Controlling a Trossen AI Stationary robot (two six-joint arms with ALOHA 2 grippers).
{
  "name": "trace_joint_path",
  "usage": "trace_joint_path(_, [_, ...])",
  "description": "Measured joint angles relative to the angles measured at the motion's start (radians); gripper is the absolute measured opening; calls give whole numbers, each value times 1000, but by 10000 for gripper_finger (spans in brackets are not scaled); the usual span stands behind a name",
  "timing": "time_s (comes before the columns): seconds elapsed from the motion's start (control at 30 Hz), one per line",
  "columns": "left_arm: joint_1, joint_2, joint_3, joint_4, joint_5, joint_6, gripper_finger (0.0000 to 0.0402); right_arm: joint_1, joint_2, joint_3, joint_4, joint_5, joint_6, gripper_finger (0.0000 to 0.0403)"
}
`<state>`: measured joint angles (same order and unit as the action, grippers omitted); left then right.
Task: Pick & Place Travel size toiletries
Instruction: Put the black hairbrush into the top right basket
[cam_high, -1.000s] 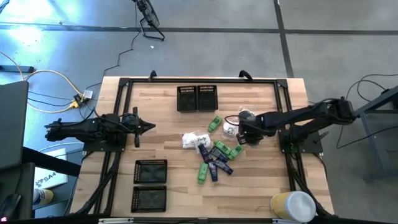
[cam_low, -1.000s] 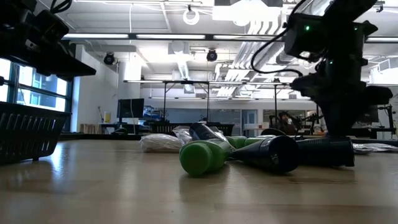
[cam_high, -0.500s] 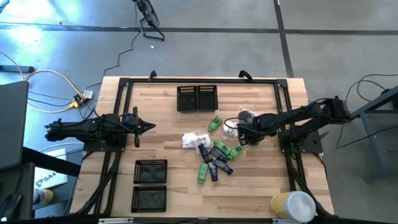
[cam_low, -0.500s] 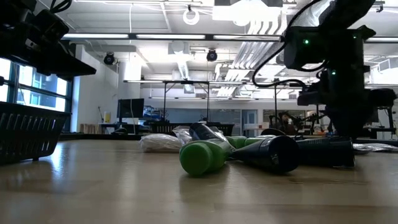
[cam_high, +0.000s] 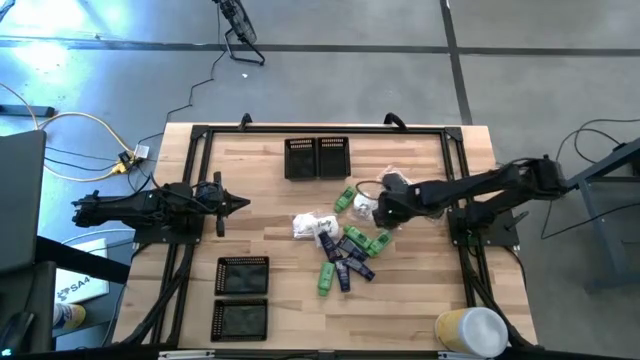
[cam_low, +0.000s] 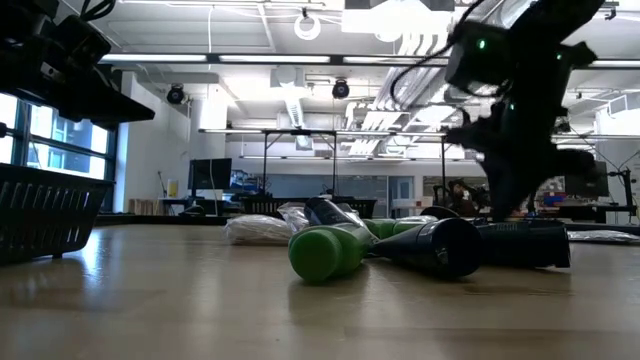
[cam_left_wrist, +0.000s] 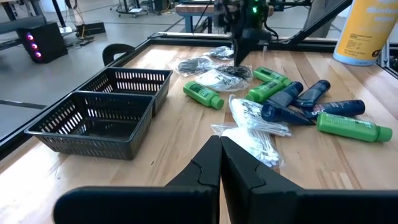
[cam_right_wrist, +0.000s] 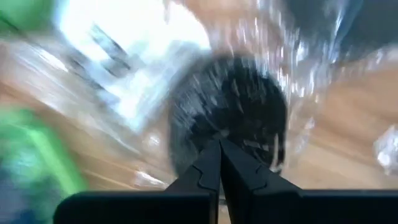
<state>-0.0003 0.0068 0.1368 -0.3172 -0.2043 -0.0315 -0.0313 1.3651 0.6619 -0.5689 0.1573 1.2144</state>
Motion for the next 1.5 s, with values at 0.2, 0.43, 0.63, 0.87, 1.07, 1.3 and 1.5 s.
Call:
trace_joint_path(0.2, [0, 0, 0, 0, 0, 0, 0, -38, -152, 1, -75, 48, -35, 4])
trace_joint_path(0.43, [0, 0, 0, 0, 0, 0, 0, -105, -172, 1, -161, 18, -99, 59])
trace_joint_path(0.63, [0, 0, 0, 0, 0, 0, 0, -131, -127, 1, -164, 28, -66, 164])
trace_joint_path(0.87, [0, 0, 0, -1, 0, 0, 0, -180, -120, -20, -149, -25, -121, 197])
trace_joint_path(1.07, [0, 0, 0, -2, 0, 0, 0, -207, -119, -147, 24, -74, -105, 179])
trace_joint_path(1.3, [0, 0, 0, -3, 0, 0, 0, -200, -126, -225, 188, -117, -103, 178])
trace_joint_path(1.5, [0, 0, 0, -6, 0, 0, 0, -200, -123, -228, 260, -155, -175, 157])
